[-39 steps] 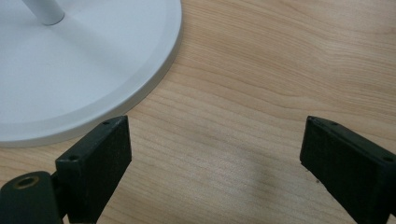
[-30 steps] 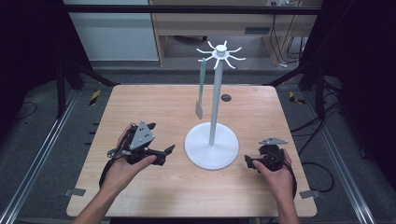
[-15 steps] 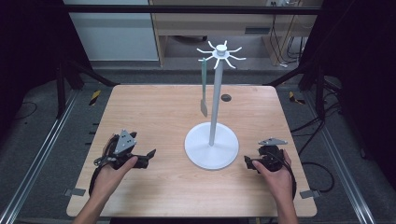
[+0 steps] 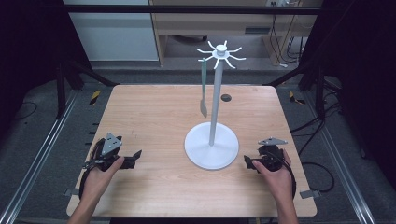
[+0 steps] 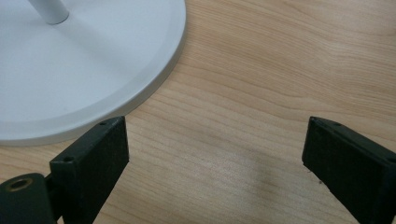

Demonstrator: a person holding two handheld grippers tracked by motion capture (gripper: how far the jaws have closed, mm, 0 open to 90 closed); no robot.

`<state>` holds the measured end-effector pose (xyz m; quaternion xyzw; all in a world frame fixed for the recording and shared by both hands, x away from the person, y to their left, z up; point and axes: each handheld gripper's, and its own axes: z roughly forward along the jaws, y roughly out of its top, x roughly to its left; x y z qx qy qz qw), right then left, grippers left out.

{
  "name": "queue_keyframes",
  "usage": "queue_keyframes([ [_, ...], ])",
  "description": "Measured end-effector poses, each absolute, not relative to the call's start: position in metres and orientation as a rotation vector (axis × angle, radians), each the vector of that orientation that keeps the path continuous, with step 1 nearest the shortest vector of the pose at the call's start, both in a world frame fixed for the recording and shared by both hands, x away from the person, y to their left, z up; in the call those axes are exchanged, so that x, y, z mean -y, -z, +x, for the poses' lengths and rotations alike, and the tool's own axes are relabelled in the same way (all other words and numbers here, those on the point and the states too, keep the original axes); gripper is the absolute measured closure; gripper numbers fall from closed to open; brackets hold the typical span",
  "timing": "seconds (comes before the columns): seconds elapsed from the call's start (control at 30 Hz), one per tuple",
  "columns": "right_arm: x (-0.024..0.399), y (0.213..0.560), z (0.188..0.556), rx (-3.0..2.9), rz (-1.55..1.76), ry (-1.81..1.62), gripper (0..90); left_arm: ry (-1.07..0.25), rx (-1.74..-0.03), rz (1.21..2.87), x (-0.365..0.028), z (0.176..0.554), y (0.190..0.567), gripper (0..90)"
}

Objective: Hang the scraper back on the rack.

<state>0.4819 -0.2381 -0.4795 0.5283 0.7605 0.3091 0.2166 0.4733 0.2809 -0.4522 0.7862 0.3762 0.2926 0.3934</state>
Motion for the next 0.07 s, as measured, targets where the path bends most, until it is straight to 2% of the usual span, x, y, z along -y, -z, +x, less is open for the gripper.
queue_keyframes([
  [0.07,0.2374,0.4795,0.4825,-2.107,1.459,-0.855,7.6,-0.75,-0.948,2.007,-0.2804,0.474,0.4541,5.2],
])
